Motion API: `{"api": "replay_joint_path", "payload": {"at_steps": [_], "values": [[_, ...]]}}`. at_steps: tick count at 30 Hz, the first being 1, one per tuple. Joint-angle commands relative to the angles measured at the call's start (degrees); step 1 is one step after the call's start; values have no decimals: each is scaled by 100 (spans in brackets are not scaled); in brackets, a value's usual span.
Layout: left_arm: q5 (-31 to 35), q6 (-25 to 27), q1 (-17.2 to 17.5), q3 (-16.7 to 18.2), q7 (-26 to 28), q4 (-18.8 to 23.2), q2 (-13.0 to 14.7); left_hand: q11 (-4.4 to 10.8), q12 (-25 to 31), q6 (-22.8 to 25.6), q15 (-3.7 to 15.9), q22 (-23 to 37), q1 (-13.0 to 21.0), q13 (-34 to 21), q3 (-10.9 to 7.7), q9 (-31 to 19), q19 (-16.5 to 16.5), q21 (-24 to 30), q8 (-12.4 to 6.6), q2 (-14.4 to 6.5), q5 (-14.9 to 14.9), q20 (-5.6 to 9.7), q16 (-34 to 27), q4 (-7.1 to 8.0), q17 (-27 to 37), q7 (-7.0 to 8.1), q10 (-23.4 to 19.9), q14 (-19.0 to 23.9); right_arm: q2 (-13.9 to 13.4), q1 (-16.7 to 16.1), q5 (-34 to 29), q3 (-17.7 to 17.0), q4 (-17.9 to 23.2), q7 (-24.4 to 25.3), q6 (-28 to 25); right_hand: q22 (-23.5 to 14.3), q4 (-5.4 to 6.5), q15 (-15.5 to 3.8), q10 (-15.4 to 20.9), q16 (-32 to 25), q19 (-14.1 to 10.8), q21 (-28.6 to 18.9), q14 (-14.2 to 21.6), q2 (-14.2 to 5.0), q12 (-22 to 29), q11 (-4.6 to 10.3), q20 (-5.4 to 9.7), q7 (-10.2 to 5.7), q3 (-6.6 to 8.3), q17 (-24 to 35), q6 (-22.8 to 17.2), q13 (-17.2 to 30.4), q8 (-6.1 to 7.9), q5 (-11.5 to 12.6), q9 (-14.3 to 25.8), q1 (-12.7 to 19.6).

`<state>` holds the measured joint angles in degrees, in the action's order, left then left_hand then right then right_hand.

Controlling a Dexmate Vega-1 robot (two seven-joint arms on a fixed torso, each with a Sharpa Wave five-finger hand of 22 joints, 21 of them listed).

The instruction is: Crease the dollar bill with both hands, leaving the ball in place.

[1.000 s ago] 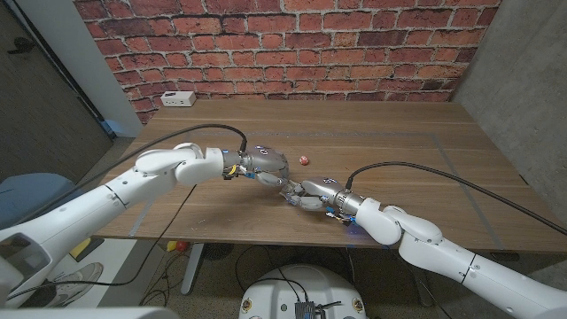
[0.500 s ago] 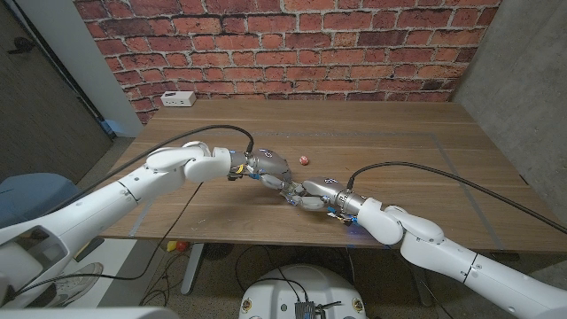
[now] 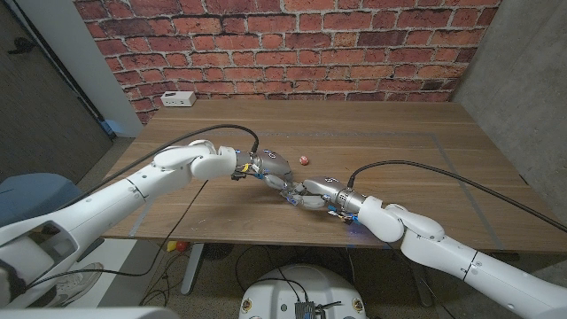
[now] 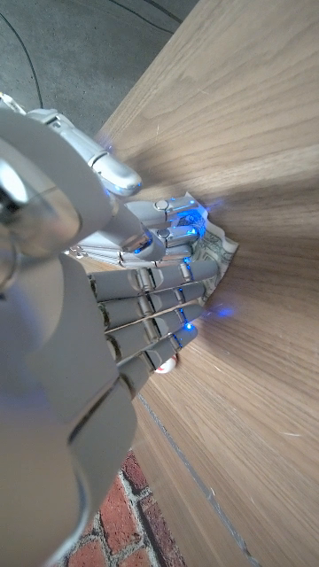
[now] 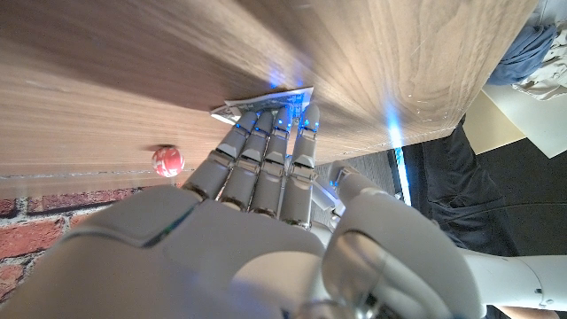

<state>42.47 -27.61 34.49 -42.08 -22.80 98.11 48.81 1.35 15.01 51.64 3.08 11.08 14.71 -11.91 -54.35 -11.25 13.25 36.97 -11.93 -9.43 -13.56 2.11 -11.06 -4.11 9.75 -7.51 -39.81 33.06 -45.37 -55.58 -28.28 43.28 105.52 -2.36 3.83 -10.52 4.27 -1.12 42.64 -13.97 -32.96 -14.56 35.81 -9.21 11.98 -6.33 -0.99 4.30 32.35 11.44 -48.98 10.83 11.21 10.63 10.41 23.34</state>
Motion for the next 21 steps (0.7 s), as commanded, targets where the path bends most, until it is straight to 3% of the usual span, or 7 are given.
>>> {"api": "replay_joint_path", "payload": {"at_steps": [1,7,11,15,18,21], "values": [[116,141,-52,-103,-174,51,4,-24,30,128,26,8,-69,-21,-8,-16,79,50,-32,9,9,245,-57,62,22,-13,-120,127,48,107,46,50,-95,-126,-16,-23,-7,42,-18,14,-48,-55,-5,-19,-17,13,37,41,38,5,-3,21,-20,27,6,-77],[312,-109,158,116,684,285,193,32,-99,-124,79,9,-16,-30,-104,-13,-93,11,81,-1,-20,143,42,-16,-5,131,77,-35,56,135,57,73,-116,-147,0,-23,5,56,-26,36,-51,-53,-11,-18,-26,13,44,35,42,-4,20,21,-30,27,6,-105],[261,-294,299,274,1082,407,298,46,-56,2,97,19,-21,-60,-115,-20,-121,25,23,-3,-17,-5,-18,-9,19,135,-68,89,47,144,29,80,-93,-164,-35,-23,9,67,-39,50,-52,-52,-11,-14,-34,13,51,42,46,-11,34,21,-35,28,6,-120],[208,-352,392,361,1188,463,326,-80,71,217,9,34,-36,-136,-15,-38,-78,78,-54,-53,13,-162,-195,48,112,65,-379,419,39,136,26,80,-87,-144,-28,-23,16,75,-49,63,-51,-49,-18,-15,-41,13,55,41,48,-14,47,21,-40,29,6,-136],[245,-367,480,424,1297,518,351,-47,146,336,-2,42,-1,-189,45,-57,-17,123,-103,-80,22,-226,-297,34,160,58,-545,589,36,131,19,85,-75,-147,-36,-23,14,69,-54,71,-49,-47,-16,-13,-44,19,54,46,53,-19,55,21,-42,30,6,-142],[265,-326,514,454,1236,575,360,-107,205,566,-13,54,54,-257,89,-113,76,188,-220,-104,26,-270,-402,12,211,100,-656,753,37,125,20,83,-74,-130,-31,-23,11,63,-65,81,-47,-45,-17,-10,-50,44,55,41,57,-24,58,21,-42,31,6,-148]]}}
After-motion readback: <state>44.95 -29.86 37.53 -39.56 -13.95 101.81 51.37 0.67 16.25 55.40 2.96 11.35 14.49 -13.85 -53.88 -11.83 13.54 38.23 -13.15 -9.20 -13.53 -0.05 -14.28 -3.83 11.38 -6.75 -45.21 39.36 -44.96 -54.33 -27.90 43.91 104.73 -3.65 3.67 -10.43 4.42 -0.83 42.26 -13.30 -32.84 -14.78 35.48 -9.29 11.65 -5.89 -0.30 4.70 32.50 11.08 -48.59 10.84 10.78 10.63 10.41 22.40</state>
